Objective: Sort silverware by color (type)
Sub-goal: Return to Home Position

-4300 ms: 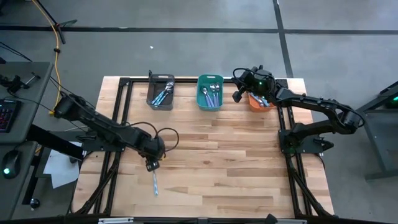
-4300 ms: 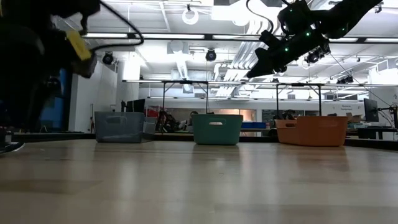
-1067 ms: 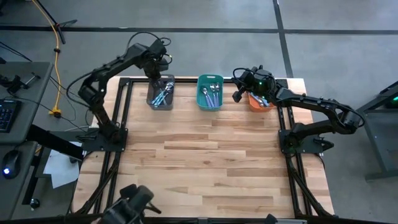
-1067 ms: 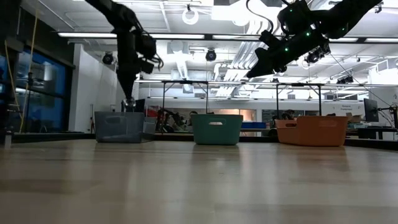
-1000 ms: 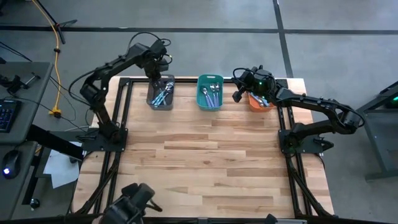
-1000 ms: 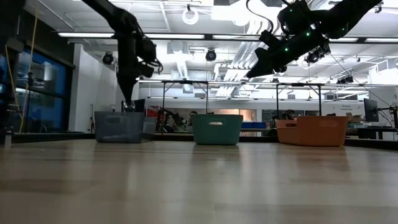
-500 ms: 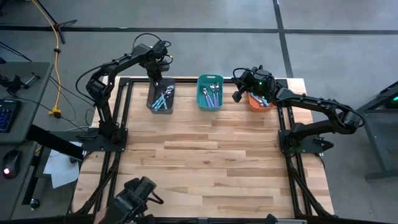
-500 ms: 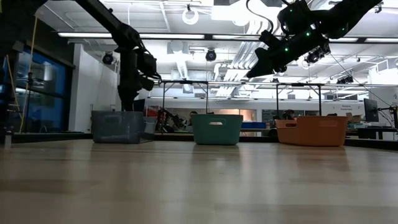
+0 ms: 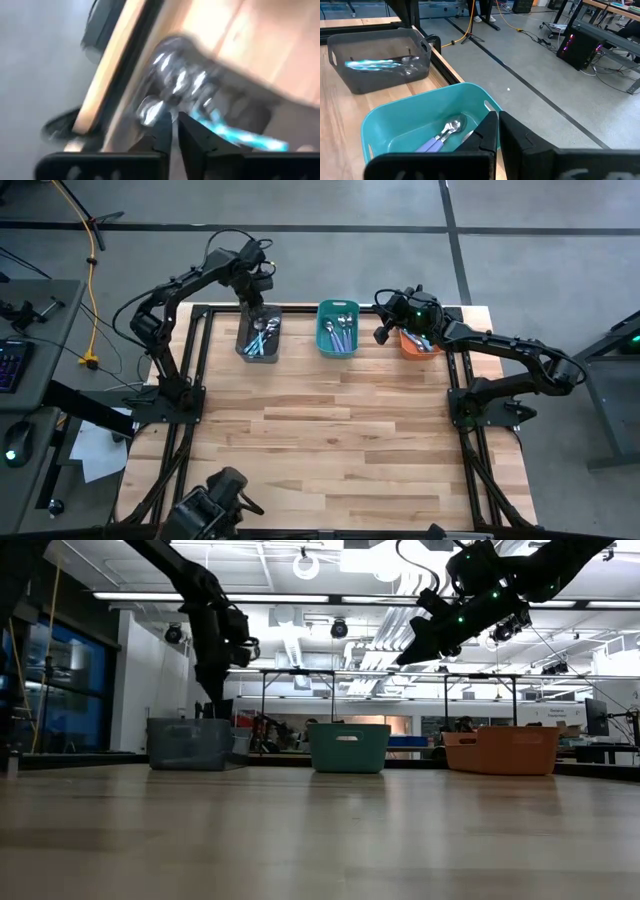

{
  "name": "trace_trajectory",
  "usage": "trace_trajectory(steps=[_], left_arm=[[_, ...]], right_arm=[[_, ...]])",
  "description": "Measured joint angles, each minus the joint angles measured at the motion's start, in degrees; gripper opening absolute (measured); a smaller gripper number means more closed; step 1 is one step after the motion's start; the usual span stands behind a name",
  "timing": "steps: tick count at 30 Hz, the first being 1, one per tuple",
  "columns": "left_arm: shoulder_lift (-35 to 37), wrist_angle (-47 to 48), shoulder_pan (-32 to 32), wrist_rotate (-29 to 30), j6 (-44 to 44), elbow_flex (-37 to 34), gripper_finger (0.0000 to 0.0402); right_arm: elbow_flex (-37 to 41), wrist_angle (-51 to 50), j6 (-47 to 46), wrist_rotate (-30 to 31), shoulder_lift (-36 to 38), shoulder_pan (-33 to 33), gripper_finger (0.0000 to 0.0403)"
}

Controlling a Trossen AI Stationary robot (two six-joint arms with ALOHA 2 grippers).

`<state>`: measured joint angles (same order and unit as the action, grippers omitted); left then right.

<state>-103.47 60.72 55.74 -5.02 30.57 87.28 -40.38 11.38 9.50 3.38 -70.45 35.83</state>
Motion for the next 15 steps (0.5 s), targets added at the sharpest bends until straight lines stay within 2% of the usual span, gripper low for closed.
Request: trace_trajectory(steps=[2,9,15], left_arm=[[-0.1,-2.3,-0.5,-2.9,0.2,-1.0,0.0007],[-2.0,-6.3,-2.2,-3.2,4.1,-6.6,0.0001],[-2.3,-14.1,-1.6,5.6,4.3,-10.0,0.0001]], right_arm=[[0.0,0.0,0.0,0.0,0.0,0.0,0.0],[0.0,0.0,0.0,0.0,0.0,0.0,0.0],[0.0,0.0,0.0,0.0,0.0,0.0,0.0]])
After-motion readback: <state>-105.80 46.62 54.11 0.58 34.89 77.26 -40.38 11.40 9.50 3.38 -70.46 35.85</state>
